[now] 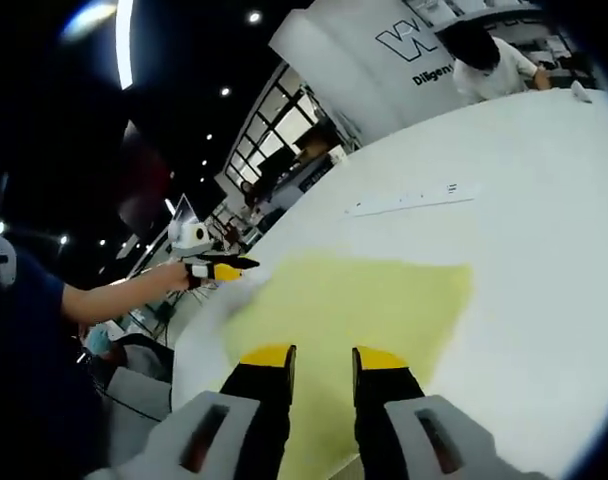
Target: Fold the garment on the visible template until the final outline fits inside the template.
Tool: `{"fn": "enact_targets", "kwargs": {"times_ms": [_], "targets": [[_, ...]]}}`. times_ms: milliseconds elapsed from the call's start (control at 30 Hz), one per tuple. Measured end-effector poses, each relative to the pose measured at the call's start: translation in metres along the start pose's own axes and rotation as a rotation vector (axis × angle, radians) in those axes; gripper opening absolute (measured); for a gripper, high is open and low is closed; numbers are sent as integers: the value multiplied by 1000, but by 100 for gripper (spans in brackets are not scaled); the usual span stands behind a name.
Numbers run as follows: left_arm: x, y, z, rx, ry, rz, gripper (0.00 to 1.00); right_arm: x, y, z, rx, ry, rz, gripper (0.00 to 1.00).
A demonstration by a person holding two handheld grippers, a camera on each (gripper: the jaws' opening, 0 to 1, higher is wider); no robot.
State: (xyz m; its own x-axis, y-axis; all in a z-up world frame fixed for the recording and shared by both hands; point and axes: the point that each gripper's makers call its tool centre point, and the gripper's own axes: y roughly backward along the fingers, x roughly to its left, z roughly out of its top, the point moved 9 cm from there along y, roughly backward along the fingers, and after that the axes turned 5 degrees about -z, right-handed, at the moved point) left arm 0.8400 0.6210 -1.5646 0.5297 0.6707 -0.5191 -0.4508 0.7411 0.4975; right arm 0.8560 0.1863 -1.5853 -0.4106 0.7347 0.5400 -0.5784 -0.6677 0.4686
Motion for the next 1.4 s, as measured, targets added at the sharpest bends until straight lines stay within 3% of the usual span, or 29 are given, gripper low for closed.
{"fn": "enact_targets", "kwargs": {"times_ms": [33,67,100,133,167,200,233,267,333,433,467,500,567,633,667,733,800,833,900,1100,1300,1400], "targets": [[-4,-4,-10,73,12,-42,39,9,-5,-17,93,-17,105,23],[-15,-27,-22,169,25,-128,39,13,-14,-24,139,20,112,24],[-20,-47,-18,175,1,-97,40,19,-21,-25,136,11,128,25],[-20,-52,-16,170,-2,-97,40,22,-22,-24,127,2,136,27],[-9,-71,2,104,-19,-72,41,20,-17,-20,124,12,147,28],[-3,-74,13,56,-25,-17,41,19,-15,-20,125,15,145,29],[3,-72,30,-38,-25,53,42,17,-10,-21,125,20,136,31],[3,-57,43,-139,-24,74,42,12,-4,-23,107,5,116,33],[2,-49,40,-116,-54,58,42,14,3,-26,93,-8,113,37],[4,-31,19,-25,-120,29,46,24,17,-34,102,28,138,40],[-2,-16,-3,31,-142,-5,47,30,25,-38,95,41,159,42],[-3,-14,-6,34,-142,-6,48,34,30,-41,96,56,164,43],[-14,7,-29,73,-136,-35,46,40,46,-50,103,86,167,42],[-32,33,-65,115,-156,-24,45,45,76,-70,91,128,141,42],[-36,47,-86,104,-130,-10,45,43,91,-85,78,146,87,42],[-42,54,-100,96,-138,14,45,41,98,-102,84,175,46,41],[-59,61,-124,160,-162,20,44,38,94,-120,130,215,3,39],[-57,63,-128,168,-158,12,43,30,88,-125,140,222,5,38],[-58,60,-135,156,-148,21,41,39,84,-122,93,190,37,35],[-58,51,-137,143,-146,33,38,49,84,-121,92,181,69,33],[-63,53,-130,76,-144,-4,32,51,87,-117,43,130,89,27],[-56,54,-133,89,-142,5,28,52,88,-119,51,134,88,26]]}}
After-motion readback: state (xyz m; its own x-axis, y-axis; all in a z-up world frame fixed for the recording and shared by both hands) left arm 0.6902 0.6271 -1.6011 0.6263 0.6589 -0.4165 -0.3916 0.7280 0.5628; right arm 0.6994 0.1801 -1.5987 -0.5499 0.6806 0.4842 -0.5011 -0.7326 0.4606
